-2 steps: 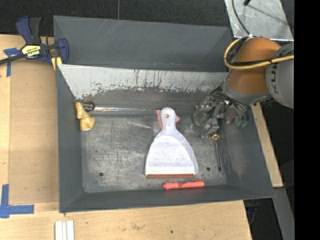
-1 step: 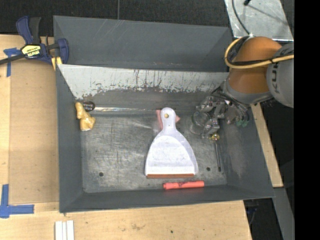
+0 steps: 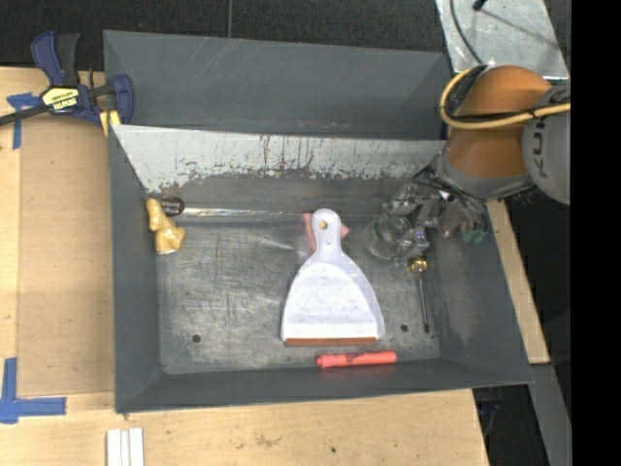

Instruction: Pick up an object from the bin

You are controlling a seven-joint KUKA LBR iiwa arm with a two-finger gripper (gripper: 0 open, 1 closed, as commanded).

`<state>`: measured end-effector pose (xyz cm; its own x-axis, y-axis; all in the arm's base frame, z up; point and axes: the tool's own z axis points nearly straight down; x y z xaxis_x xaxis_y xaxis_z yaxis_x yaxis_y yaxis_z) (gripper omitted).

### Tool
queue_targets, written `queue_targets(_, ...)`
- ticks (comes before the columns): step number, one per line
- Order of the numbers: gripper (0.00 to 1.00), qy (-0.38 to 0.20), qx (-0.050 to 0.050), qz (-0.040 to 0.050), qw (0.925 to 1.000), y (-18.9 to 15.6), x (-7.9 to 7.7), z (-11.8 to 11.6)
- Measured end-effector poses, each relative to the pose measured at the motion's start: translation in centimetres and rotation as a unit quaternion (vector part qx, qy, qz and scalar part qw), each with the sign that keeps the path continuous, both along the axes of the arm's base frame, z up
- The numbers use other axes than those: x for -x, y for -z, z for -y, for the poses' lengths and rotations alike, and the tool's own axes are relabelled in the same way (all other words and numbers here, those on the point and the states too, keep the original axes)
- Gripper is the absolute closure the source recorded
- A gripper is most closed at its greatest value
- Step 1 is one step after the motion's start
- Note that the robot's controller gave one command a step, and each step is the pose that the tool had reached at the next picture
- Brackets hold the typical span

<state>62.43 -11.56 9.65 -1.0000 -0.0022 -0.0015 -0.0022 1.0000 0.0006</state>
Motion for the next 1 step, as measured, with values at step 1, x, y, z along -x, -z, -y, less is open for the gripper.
queue_targets(1,1.00,0.000,0.000,0.0012,1.0000,-0.96,-0.10,0.00)
